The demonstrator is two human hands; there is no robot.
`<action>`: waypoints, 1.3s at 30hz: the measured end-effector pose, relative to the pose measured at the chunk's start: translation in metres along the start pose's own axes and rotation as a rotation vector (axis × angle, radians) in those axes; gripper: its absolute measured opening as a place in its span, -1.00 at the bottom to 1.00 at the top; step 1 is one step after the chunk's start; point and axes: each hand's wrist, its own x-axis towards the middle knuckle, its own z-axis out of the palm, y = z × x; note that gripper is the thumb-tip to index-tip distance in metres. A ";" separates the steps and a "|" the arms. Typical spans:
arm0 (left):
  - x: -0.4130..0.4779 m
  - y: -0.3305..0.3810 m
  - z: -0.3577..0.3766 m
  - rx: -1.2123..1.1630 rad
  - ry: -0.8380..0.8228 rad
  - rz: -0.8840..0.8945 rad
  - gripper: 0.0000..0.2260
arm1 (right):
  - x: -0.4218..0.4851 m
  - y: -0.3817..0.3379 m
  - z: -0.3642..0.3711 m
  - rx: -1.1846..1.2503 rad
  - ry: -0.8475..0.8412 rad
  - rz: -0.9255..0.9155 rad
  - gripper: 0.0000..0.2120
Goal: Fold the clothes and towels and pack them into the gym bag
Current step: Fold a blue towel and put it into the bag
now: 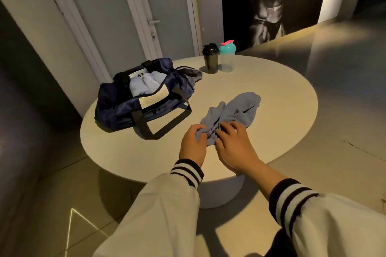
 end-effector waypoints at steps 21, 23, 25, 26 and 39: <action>0.011 -0.022 0.004 0.181 0.065 0.162 -0.71 | -0.005 0.003 0.004 0.048 -0.113 0.161 -0.55; 0.011 -0.019 -0.001 0.053 0.172 0.091 -0.67 | -0.004 0.004 0.004 0.040 -0.144 0.346 -0.59; 0.009 -0.018 -0.002 0.003 0.248 0.056 -0.67 | -0.003 0.003 0.006 -0.010 -0.188 0.451 -0.56; 0.008 -0.017 -0.002 -0.020 0.239 0.058 -0.68 | -0.004 0.002 0.006 -0.030 -0.183 0.448 -0.53; 0.015 -0.018 0.001 0.469 0.087 -0.049 -0.54 | 0.002 0.002 -0.001 0.221 -0.308 0.239 -0.50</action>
